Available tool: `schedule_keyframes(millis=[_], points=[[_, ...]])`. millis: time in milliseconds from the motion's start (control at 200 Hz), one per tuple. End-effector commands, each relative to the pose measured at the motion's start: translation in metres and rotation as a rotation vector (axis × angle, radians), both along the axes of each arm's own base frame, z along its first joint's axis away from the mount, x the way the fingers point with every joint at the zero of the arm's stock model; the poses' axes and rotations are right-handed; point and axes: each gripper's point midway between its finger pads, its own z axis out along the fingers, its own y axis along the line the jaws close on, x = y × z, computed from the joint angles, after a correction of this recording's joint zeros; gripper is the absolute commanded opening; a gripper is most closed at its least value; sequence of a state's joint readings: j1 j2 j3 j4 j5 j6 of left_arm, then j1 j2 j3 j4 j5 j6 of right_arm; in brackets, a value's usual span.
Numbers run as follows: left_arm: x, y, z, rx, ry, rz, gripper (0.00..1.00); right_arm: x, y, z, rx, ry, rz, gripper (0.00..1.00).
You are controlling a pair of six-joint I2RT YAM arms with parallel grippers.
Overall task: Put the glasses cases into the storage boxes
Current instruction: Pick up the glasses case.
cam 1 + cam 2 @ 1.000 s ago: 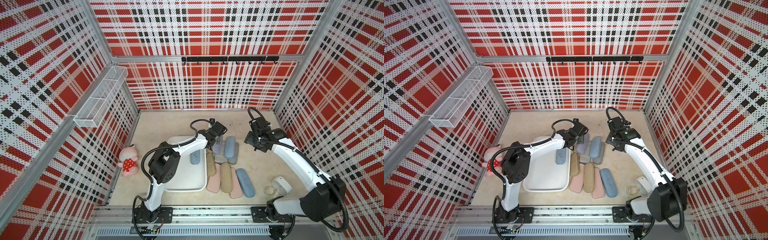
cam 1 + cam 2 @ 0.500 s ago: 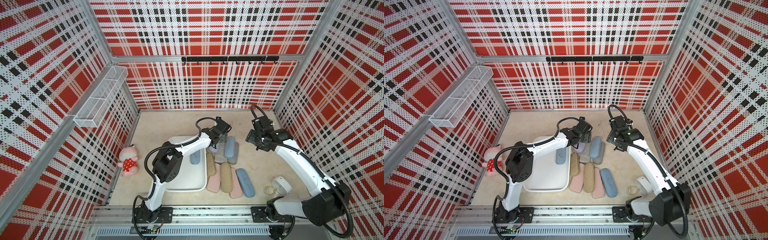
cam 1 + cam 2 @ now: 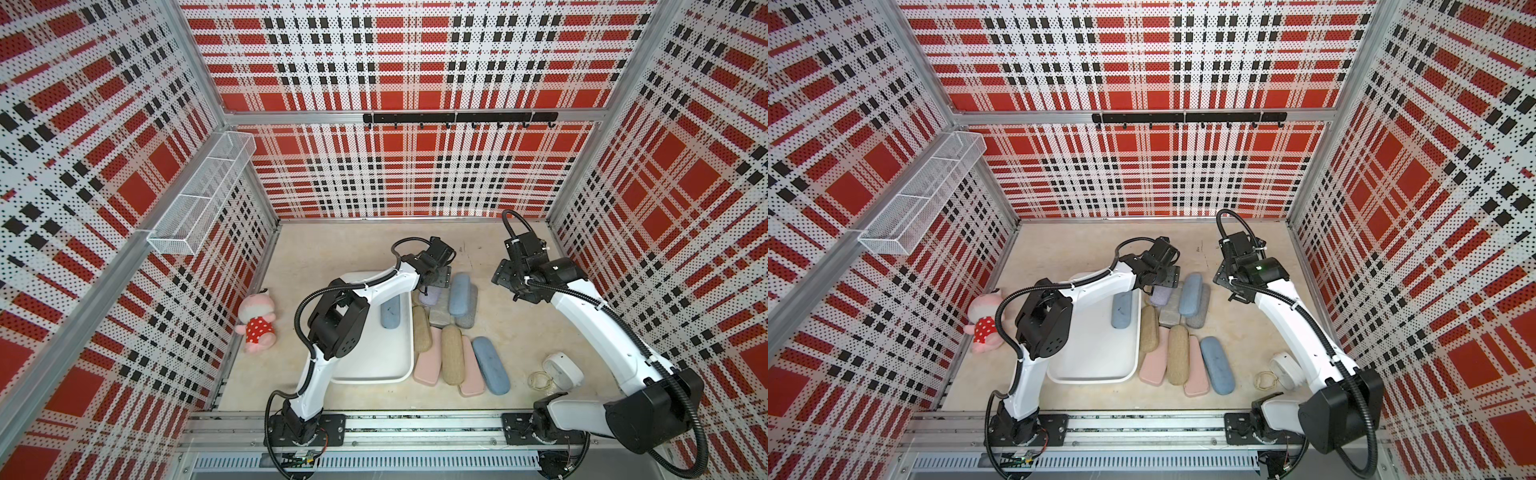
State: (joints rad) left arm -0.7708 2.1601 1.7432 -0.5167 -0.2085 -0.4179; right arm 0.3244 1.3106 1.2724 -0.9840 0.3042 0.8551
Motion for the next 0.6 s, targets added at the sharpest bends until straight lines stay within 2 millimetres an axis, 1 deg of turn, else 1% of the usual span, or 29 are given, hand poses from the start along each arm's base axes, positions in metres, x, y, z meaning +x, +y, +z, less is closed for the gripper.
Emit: schedule_keyframes(millis=[0, 246, 361, 441, 596], points=[[-0.006, -0.012, -0.008, 0.017, 0.011, -0.044, 0.78, -0.005, -0.006, 0.009, -0.007, -0.019, -0.018, 0.78], [-0.007, -0.008, -0.022, 0.107, 0.005, -0.024, 0.76, -0.006, -0.005, 0.006, -0.001, -0.013, -0.015, 0.79], [-0.008, -0.010, -0.027, 0.124, 0.011, -0.026, 0.72, -0.007, -0.005, 0.005, 0.002, -0.013, -0.015, 0.79], [-0.010, -0.014, -0.025, 0.124, 0.003, -0.027, 0.69, -0.007, -0.005, 0.004, 0.002, -0.013, -0.015, 0.78], [-0.013, -0.022, -0.014, 0.098, -0.009, -0.034, 0.66, -0.007, -0.006, 0.005, 0.001, -0.018, -0.016, 0.78]])
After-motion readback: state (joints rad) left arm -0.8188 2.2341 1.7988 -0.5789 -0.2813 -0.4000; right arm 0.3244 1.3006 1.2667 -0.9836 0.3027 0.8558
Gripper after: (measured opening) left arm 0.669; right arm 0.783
